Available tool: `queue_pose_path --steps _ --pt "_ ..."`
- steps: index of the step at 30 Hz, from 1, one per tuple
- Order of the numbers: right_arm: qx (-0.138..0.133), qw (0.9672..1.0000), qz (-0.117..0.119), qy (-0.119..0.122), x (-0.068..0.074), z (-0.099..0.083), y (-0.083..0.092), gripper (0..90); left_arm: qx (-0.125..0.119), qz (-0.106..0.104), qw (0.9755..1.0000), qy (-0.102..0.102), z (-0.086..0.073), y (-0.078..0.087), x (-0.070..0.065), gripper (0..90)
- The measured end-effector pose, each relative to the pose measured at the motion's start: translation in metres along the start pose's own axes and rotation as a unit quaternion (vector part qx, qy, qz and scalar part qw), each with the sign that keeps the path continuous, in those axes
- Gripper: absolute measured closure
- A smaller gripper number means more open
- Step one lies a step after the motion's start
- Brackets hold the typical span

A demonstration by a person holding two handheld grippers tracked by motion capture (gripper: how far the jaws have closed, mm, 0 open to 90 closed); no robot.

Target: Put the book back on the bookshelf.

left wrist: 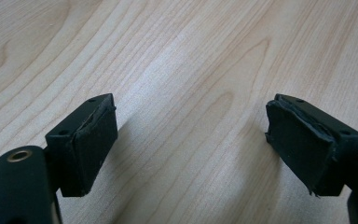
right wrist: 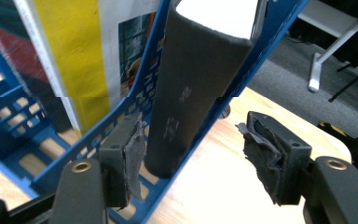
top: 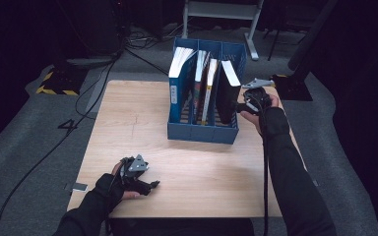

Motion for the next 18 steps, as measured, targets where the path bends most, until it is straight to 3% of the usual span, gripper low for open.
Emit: queue_pose_path --steps 18 --pt "0.005 0.9987 0.019 0.047 0.015 -0.030 0.029 32.5 -0.001 0.001 1.0000 0.002 0.000 0.000 0.000 16.5"
Point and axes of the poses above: each handheld gripper's, and its own axes: y roughly backward along the jaws, z roughly out of its top, x roughly to its left, the point moved 4 cm from there along -y, roughly forward along the jaws, and after that the axes turned 14 degrees about y, right-handed, at the moved point
